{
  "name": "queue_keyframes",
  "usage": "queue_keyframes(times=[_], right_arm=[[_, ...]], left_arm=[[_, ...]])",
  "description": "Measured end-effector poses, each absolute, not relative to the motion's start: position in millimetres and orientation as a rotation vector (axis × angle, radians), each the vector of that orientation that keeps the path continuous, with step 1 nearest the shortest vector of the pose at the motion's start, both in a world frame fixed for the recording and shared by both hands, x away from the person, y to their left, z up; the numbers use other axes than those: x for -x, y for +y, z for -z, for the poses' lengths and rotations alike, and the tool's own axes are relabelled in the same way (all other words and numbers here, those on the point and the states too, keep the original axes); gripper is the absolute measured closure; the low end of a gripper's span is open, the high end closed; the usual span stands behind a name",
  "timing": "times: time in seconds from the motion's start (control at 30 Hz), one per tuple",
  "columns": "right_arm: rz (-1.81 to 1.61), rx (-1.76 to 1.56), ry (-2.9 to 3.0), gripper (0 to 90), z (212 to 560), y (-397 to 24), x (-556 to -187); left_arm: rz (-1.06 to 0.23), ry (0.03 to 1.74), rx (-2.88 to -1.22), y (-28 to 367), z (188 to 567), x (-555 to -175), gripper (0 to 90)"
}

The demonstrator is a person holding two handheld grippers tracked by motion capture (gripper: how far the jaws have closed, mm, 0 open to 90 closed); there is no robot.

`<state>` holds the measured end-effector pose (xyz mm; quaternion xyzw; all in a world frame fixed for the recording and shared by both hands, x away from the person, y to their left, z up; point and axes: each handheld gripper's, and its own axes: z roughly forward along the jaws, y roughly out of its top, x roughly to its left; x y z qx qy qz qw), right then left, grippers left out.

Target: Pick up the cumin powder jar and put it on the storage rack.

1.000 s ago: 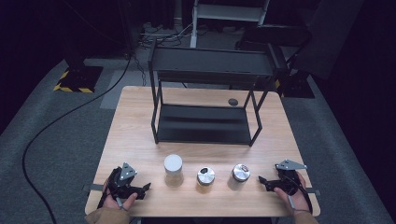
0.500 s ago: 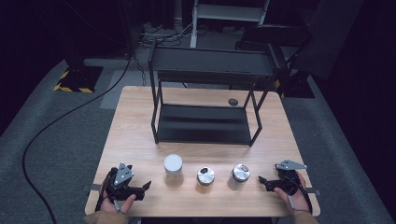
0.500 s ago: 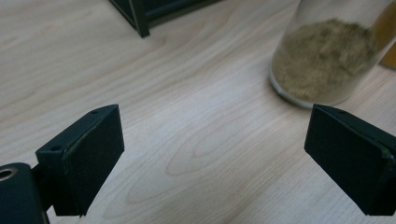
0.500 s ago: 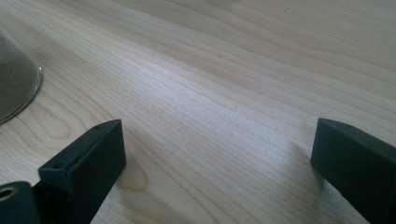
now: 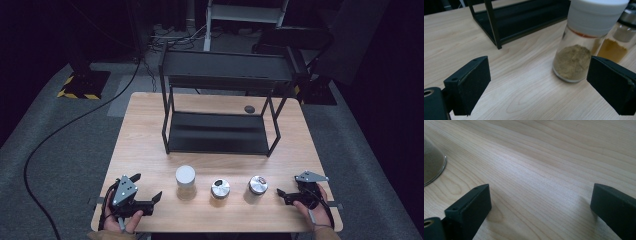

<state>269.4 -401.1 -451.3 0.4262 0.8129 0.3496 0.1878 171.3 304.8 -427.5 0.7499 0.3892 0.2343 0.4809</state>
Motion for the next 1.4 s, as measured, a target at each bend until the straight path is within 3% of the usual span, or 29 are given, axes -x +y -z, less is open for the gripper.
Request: queue_keyframes(times=[0.7,1.4], right_arm=[[-0.981,-1.205,2.283,3.3,451.3,-399.9,-269.3],[-0.978,-1.218,2.269,3.4,451.7,-397.6,-269.5]], left_arm=[[-0.559,0.882,-1.755,298.5,424.7,-166.9,4.6],[-0.515,0.789,-1.781,270.0,419.8,-193.1,4.6]])
